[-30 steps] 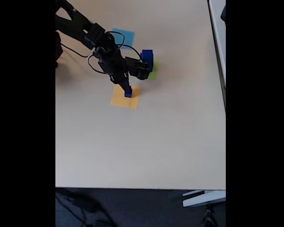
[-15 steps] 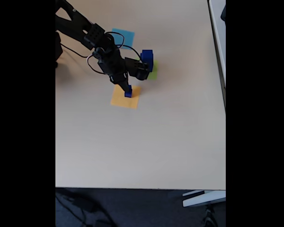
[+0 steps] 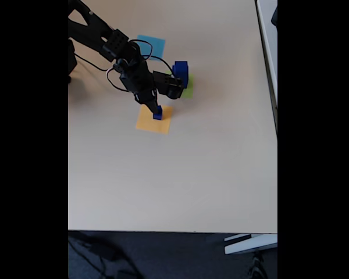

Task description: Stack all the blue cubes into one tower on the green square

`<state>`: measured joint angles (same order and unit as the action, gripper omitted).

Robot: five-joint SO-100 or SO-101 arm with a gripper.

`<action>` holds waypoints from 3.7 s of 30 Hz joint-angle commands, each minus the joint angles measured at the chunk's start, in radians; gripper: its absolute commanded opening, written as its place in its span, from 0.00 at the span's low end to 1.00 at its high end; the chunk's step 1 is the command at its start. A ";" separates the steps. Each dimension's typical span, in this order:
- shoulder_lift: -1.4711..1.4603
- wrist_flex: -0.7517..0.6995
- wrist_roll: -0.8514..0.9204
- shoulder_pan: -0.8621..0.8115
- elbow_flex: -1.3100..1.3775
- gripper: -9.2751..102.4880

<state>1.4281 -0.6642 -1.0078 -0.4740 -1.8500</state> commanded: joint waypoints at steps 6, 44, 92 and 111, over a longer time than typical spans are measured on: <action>0.029 0.009 0.021 -0.012 0.071 0.17; 0.041 -0.041 0.025 0.012 0.133 0.08; 0.087 -0.821 -0.900 0.798 0.571 0.08; -0.011 -0.495 -1.023 0.868 0.382 0.08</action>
<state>1.3929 -1.1827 -1.9911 0.3682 -1.4511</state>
